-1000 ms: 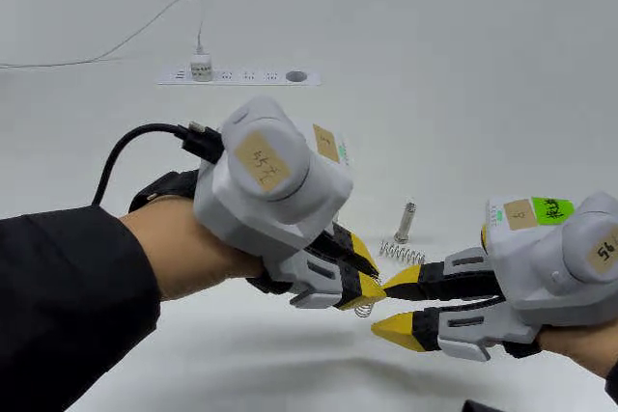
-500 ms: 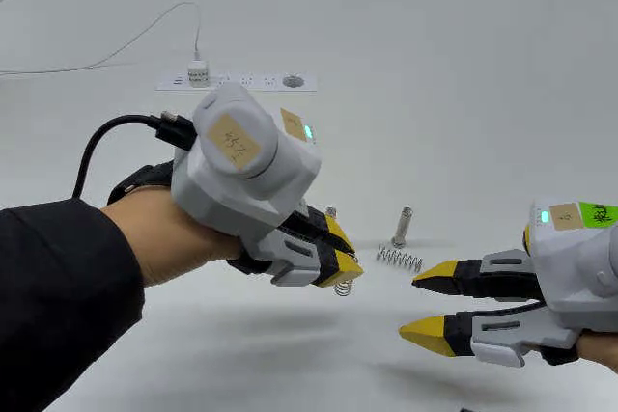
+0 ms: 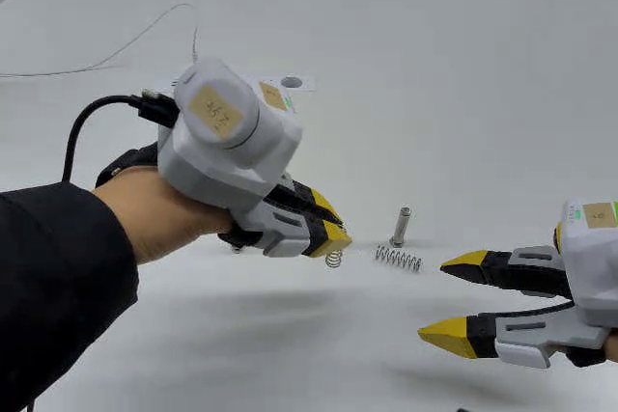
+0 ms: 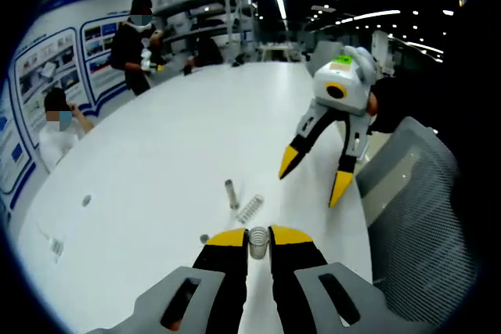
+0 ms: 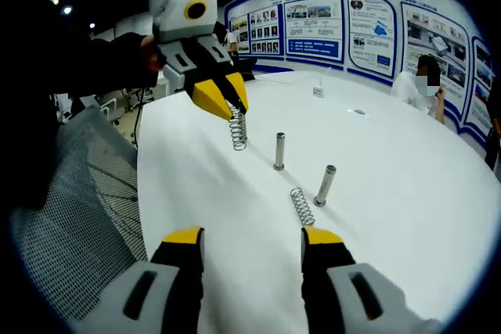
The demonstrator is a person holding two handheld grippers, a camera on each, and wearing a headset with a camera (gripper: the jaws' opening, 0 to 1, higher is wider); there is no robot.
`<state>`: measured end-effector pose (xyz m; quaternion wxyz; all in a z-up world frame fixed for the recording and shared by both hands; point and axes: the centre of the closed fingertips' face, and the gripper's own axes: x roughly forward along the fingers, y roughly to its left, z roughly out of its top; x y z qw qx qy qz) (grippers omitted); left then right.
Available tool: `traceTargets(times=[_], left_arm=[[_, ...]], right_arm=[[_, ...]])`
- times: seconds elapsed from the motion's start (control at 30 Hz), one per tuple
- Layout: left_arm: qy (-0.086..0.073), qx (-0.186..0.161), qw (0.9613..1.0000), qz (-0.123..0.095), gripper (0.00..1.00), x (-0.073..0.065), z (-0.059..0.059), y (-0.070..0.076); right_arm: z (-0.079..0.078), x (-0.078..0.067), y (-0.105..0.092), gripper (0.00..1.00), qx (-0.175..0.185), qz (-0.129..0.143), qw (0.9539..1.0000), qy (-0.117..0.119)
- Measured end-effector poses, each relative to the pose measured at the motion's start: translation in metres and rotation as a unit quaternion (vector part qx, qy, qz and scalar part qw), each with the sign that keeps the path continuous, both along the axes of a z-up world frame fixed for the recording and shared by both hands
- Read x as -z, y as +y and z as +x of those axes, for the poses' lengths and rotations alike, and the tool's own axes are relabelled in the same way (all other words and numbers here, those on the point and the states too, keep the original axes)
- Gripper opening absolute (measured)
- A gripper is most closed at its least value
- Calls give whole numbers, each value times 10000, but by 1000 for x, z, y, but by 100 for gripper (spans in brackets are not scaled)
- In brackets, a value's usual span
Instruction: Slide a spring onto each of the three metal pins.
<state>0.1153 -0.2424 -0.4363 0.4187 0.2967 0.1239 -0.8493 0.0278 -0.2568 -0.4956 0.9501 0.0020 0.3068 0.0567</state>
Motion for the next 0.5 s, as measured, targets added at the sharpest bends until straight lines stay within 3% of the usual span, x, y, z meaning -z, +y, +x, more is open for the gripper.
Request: traceTargets(times=[0.5], left_arm=[[-95, -196, 9997, -81, 10, -12, 18, -25]], right_arm=[[-5, 1, -5, 60, 239, -24, 9997, -33]])
